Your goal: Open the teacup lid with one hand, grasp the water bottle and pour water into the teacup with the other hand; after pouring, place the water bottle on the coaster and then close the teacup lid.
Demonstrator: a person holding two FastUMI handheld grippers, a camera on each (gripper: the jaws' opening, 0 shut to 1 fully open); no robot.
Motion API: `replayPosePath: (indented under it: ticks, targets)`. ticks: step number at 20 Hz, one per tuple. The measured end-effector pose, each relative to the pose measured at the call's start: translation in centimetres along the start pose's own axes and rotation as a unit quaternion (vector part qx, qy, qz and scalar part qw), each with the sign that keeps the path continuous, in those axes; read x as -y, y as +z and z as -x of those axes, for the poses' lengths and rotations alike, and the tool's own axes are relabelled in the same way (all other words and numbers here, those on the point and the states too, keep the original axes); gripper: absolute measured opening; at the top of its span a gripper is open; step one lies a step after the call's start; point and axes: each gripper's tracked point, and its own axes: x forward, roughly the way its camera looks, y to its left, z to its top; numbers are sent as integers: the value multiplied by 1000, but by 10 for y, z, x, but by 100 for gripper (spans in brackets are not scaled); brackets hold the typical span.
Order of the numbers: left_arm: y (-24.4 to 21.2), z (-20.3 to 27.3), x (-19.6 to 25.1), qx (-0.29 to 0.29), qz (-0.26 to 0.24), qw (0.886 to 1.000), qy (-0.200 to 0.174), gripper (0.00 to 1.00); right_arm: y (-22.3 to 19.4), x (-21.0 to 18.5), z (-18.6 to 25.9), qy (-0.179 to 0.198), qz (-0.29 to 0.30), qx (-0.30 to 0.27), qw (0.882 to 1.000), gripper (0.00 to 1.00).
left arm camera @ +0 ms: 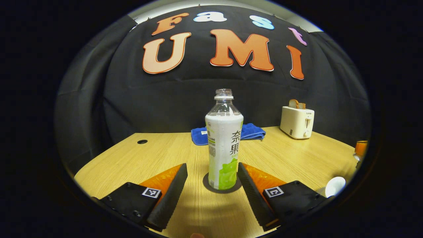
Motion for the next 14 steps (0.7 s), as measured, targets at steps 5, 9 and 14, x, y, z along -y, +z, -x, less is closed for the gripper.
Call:
replayPosePath:
  ticks: [5,9,14]
  targets:
    - [10,38,-22,17,11,999,27,98,-13,-50,-6,51,24,-13,998,18]
    - [16,57,-44,35,7,998,55,96,-22,-81,-10,80,40,-17,996,18]
    - [15,70,-56,39,18,997,62,98,-32,-101,-18,94,56,-24,994,18]
